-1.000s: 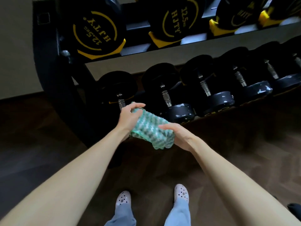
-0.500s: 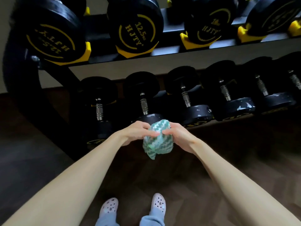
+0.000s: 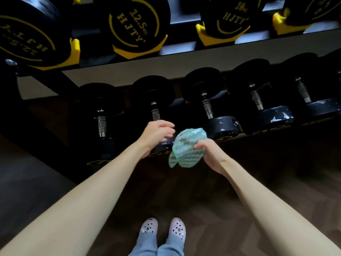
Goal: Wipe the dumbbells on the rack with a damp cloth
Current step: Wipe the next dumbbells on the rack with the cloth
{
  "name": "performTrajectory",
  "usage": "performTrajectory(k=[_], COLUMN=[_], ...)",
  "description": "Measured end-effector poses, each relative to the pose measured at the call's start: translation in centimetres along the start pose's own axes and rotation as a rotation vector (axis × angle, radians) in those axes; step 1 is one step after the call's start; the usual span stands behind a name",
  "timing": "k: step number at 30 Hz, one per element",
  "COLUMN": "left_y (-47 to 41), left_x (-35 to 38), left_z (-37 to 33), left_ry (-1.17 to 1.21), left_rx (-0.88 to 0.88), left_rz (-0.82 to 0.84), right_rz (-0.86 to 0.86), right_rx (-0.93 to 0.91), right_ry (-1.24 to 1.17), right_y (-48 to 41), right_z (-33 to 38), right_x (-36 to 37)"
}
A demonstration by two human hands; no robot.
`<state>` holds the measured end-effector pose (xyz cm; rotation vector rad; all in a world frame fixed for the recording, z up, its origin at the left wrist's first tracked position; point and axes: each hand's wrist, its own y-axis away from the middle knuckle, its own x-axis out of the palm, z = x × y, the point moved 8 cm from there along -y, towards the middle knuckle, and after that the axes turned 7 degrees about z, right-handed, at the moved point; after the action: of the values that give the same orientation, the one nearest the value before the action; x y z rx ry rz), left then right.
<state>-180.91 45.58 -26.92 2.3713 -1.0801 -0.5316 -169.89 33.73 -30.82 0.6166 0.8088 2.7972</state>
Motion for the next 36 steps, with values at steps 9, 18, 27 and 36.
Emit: performTrajectory(k=[9,18,27,36], left_y=[-1.2,-3.1,-4.3,-3.8], left_x=[-6.7,-7.7,-9.4,-8.9], left_z=[5.1,9.9,11.2,11.5], left_ry=[-0.340,-0.273,-0.199,-0.196], left_rx=[-0.170,-0.303,-0.232,-0.250], left_rz=[-0.420,-0.382,-0.475,-0.438], right_rz=[-0.598,-0.599,-0.438,-0.592], right_rx=[0.097,0.258,0.255,0.047], right_ry=[0.899,1.240,0.085,-0.020], right_y=[-1.9,-6.9,-10.5,-10.4], right_z=[-0.5,-3.1,-8.0,-5.1], right_x=[-5.4,-3.7,-4.3,-5.0])
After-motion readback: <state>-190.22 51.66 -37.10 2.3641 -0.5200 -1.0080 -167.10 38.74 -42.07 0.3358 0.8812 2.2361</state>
